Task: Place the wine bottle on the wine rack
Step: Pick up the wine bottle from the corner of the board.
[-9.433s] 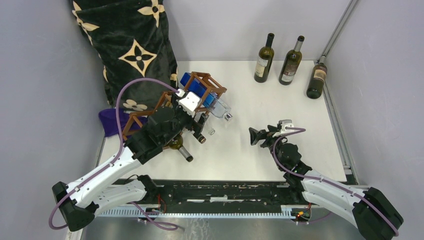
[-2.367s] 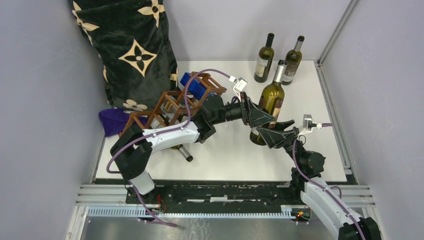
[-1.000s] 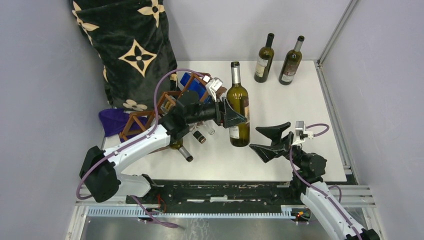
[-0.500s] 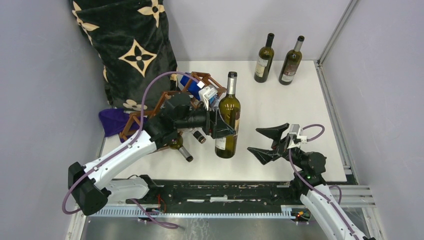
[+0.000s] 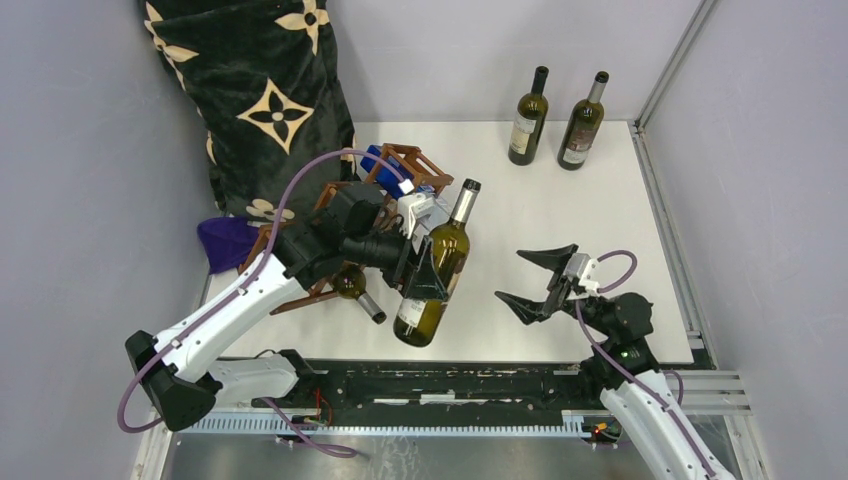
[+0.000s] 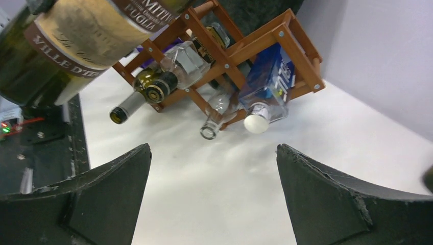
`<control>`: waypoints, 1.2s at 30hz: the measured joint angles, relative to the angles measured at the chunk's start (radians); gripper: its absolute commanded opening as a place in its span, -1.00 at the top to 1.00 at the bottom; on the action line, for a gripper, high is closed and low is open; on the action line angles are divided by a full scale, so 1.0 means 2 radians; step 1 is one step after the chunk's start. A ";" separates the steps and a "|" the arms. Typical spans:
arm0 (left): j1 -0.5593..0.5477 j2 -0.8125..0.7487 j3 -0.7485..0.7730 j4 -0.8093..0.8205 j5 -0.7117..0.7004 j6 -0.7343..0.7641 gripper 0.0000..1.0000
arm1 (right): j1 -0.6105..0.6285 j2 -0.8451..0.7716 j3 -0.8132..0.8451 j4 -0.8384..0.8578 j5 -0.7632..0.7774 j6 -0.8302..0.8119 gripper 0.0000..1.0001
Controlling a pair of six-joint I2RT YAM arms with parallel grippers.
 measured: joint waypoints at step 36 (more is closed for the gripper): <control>-0.043 0.166 0.088 -0.215 0.025 0.144 0.96 | 0.083 0.104 0.264 -0.404 0.115 -0.478 -0.96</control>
